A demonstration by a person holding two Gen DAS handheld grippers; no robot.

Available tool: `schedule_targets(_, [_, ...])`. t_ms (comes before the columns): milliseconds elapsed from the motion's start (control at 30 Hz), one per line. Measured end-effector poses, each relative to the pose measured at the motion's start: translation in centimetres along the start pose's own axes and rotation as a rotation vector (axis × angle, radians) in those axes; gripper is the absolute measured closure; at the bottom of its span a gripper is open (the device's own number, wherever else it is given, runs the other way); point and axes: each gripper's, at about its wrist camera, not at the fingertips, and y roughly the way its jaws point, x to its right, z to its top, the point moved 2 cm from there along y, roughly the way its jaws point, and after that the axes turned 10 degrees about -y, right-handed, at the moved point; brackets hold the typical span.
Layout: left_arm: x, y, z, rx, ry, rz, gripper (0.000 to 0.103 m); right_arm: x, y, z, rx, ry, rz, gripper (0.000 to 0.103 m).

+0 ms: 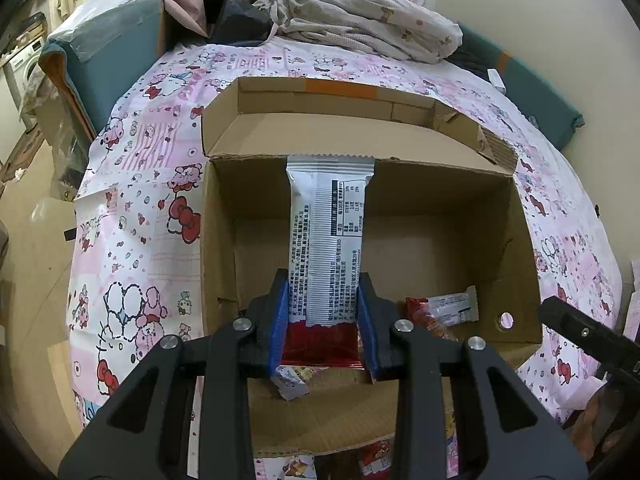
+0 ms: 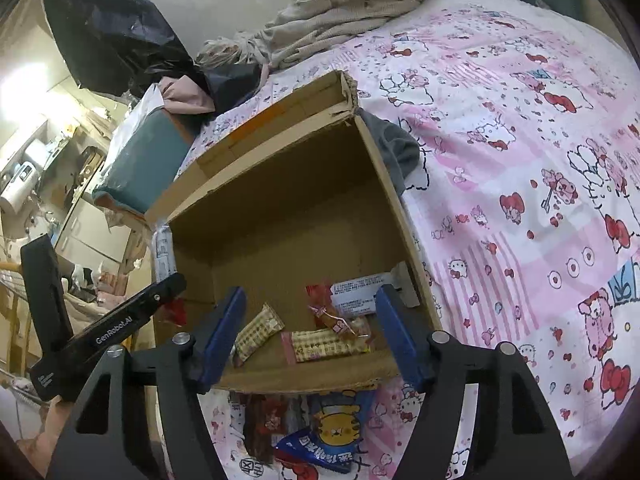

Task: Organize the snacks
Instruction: 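Open the right tool to drop the orange bag while the left tool releases the white bar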

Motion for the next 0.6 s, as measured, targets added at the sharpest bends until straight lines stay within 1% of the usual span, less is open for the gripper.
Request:
schedule_targets(133, [0.0, 0.2, -0.2, 0.002, 0.009, 0.007, 0.075, 0.1, 0.2, 0.0, -0.011, 0.003, 0.004, 0.029])
schedule_targets(233, [-0.1, 0.4, -0.2, -0.006, 0.001, 0.006, 0.074, -0.3, 0.3, 0.0, -0.015, -0.011, 0.027, 0.026])
schedule_targets(300, [-0.2, 0.5, -0.2, -0.011, -0.005, 0.009, 0.065, -0.6, 0.2, -0.1, -0.015, -0.027, 0.025, 0.024])
schedule_targets(333, [-0.2, 0.5, -0.2, -0.011, -0.003, 0.010, 0.061, -0.8, 0.2, -0.1, -0.014, -0.037, 0.020, 0.020])
schedule_targets(367, [-0.2, 0.5, -0.2, -0.012, -0.001, 0.014, 0.051, -0.9, 0.2, -0.2, -0.013, -0.043, 0.019, 0.019])
schedule_targets(400, [-0.2, 0.4, -0.2, -0.009, 0.006, 0.030, 0.038, -1.1, 0.2, -0.2, -0.011, -0.047, 0.016, 0.019])
schedule_targets(467, [-0.3, 0.1, -0.2, 0.013, 0.009, 0.045, 0.026, -1.5, 0.1, -0.2, -0.006, -0.061, -0.002, 0.019])
schedule_targets(500, [-0.3, -0.2, -0.2, 0.027, 0.009, 0.041, 0.023, -1.7, -0.1, -0.2, -0.003, -0.072, -0.020, 0.019])
schedule_targets(600, [-0.4, -0.5, -0.1, 0.035, 0.008, 0.027, 0.023, -2.0, -0.3, -0.2, 0.002, -0.079, -0.014, 0.019])
